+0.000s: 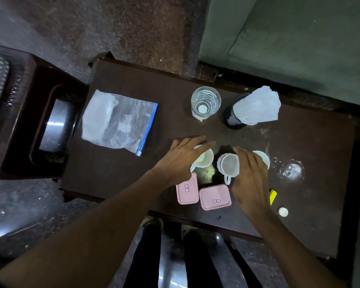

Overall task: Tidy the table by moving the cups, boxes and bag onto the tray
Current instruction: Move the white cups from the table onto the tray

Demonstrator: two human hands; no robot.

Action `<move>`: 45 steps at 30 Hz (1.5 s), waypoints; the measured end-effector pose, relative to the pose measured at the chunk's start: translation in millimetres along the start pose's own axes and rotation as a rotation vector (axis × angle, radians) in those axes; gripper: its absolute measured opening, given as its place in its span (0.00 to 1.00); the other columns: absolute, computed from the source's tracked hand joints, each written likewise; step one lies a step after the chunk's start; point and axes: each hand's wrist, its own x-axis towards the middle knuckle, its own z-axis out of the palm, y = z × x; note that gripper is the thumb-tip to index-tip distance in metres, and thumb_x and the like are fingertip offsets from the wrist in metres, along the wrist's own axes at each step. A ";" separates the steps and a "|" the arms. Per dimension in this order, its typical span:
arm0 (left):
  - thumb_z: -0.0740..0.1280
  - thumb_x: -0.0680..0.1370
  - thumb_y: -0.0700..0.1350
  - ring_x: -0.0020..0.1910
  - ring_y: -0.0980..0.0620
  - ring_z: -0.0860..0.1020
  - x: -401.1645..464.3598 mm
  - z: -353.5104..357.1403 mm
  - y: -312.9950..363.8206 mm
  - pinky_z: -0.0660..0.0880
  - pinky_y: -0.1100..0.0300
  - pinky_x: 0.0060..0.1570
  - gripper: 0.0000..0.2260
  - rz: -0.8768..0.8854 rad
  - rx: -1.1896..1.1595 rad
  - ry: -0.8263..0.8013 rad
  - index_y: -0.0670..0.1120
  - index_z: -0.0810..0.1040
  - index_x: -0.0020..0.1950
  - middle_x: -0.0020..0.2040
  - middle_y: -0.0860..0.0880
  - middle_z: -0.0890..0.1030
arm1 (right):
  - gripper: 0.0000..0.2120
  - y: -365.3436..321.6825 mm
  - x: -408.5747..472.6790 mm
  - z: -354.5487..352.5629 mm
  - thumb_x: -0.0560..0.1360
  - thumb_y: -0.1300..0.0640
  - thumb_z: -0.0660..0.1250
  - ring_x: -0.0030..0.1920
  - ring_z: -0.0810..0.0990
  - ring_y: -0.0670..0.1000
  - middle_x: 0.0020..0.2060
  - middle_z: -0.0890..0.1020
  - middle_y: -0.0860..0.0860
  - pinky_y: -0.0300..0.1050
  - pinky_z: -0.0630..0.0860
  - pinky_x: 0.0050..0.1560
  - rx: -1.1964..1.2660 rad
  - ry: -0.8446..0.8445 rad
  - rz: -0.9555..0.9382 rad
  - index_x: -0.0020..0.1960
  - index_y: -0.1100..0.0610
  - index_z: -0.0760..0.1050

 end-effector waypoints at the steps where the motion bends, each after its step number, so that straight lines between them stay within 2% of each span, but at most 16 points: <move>1: 0.76 0.67 0.35 0.78 0.45 0.63 2.4 0.6 -1.1 0.62 0.45 0.73 0.49 0.024 0.023 -0.019 0.57 0.58 0.83 0.81 0.50 0.62 | 0.37 3.5 -1.5 -0.2 0.62 0.73 0.73 0.68 0.77 0.62 0.67 0.79 0.58 0.57 0.70 0.71 -0.026 -0.022 -0.032 0.71 0.63 0.74; 6: 0.76 0.71 0.37 0.78 0.44 0.62 11.4 4.1 -5.9 0.59 0.44 0.75 0.45 0.075 0.081 -0.080 0.56 0.59 0.83 0.82 0.49 0.61 | 0.38 15.9 -4.8 0.5 0.63 0.71 0.69 0.73 0.73 0.59 0.70 0.78 0.55 0.57 0.67 0.74 -0.137 -0.086 -0.123 0.74 0.60 0.72; 10: 0.77 0.72 0.38 0.76 0.44 0.66 16.7 5.0 -5.6 0.62 0.46 0.74 0.42 0.079 0.094 -0.083 0.54 0.62 0.82 0.79 0.49 0.65 | 0.39 21.2 1.0 2.8 0.66 0.64 0.75 0.76 0.69 0.56 0.73 0.75 0.53 0.55 0.62 0.76 -0.247 -0.140 -0.163 0.76 0.57 0.69; 16: 0.77 0.70 0.37 0.72 0.42 0.71 20.4 7.5 -3.3 0.65 0.47 0.71 0.39 0.048 0.041 -0.090 0.50 0.66 0.79 0.74 0.47 0.72 | 0.38 22.1 11.3 4.2 0.64 0.57 0.81 0.75 0.70 0.57 0.69 0.78 0.54 0.59 0.64 0.76 -0.285 -0.164 -0.205 0.72 0.57 0.72; 22: 0.76 0.72 0.40 0.73 0.46 0.70 15.6 2.6 -4.8 0.65 0.51 0.71 0.37 0.015 0.018 -0.054 0.52 0.65 0.78 0.74 0.50 0.71 | 0.35 16.5 16.4 -3.8 0.65 0.57 0.81 0.73 0.74 0.57 0.67 0.80 0.54 0.60 0.65 0.76 -0.196 -0.165 -0.185 0.70 0.56 0.75; 28: 0.75 0.71 0.39 0.70 0.46 0.73 -12.2 -53.9 -21.6 0.69 0.51 0.65 0.37 -0.018 0.017 0.061 0.52 0.66 0.78 0.74 0.50 0.71 | 0.38 -16.1 14.8 -31.9 0.61 0.60 0.83 0.70 0.76 0.57 0.66 0.80 0.55 0.57 0.67 0.74 -0.044 -0.070 -0.226 0.69 0.56 0.75; 32: 0.73 0.71 0.42 0.61 0.48 0.77 -44.5 -112.8 -51.1 0.71 0.51 0.58 0.32 -0.051 0.026 0.124 0.52 0.68 0.74 0.70 0.52 0.71 | 0.38 -74.0 34.9 -45.1 0.62 0.62 0.81 0.69 0.76 0.56 0.66 0.79 0.53 0.55 0.68 0.72 0.095 0.014 -0.350 0.71 0.57 0.75; 35: 0.73 0.69 0.40 0.60 0.46 0.77 -74.5 -162.8 -86.8 0.71 0.51 0.54 0.35 -0.103 0.122 0.151 0.50 0.68 0.75 0.69 0.49 0.71 | 0.36 -140.9 65.0 -49.9 0.65 0.62 0.79 0.66 0.77 0.55 0.65 0.79 0.51 0.49 0.69 0.68 0.195 0.032 -0.385 0.72 0.55 0.73; 39: 0.70 0.67 0.39 0.58 0.49 0.77 -122.4 -229.6 -145.9 0.71 0.52 0.50 0.34 -0.192 0.249 0.211 0.52 0.67 0.73 0.64 0.51 0.70 | 0.28 -247.7 109.7 -44.5 0.71 0.59 0.74 0.63 0.82 0.59 0.64 0.82 0.56 0.56 0.78 0.64 0.278 0.067 -0.487 0.70 0.61 0.76; 41: 0.71 0.69 0.42 0.57 0.46 0.77 -145.5 -259.0 -178.3 0.72 0.50 0.51 0.31 -0.227 0.265 0.237 0.51 0.68 0.72 0.62 0.49 0.71 | 0.25 -304.3 126.0 -40.1 0.75 0.58 0.71 0.65 0.81 0.57 0.66 0.81 0.54 0.55 0.75 0.68 0.252 0.063 -0.537 0.72 0.60 0.75; 43: 0.71 0.69 0.43 0.57 0.43 0.78 -167.9 -286.7 -211.8 0.73 0.48 0.53 0.30 -0.256 0.298 0.247 0.48 0.69 0.71 0.62 0.47 0.73 | 0.27 -357.9 136.9 -33.7 0.76 0.57 0.71 0.68 0.78 0.55 0.68 0.79 0.53 0.53 0.71 0.71 0.223 0.081 -0.556 0.74 0.59 0.73; 45: 0.70 0.69 0.41 0.55 0.40 0.78 -189.9 -314.3 -241.9 0.74 0.46 0.50 0.28 -0.272 0.327 0.248 0.45 0.70 0.68 0.60 0.45 0.73 | 0.32 -406.0 145.1 -26.5 0.72 0.59 0.75 0.68 0.77 0.57 0.69 0.78 0.55 0.55 0.72 0.70 0.259 0.060 -0.566 0.75 0.59 0.71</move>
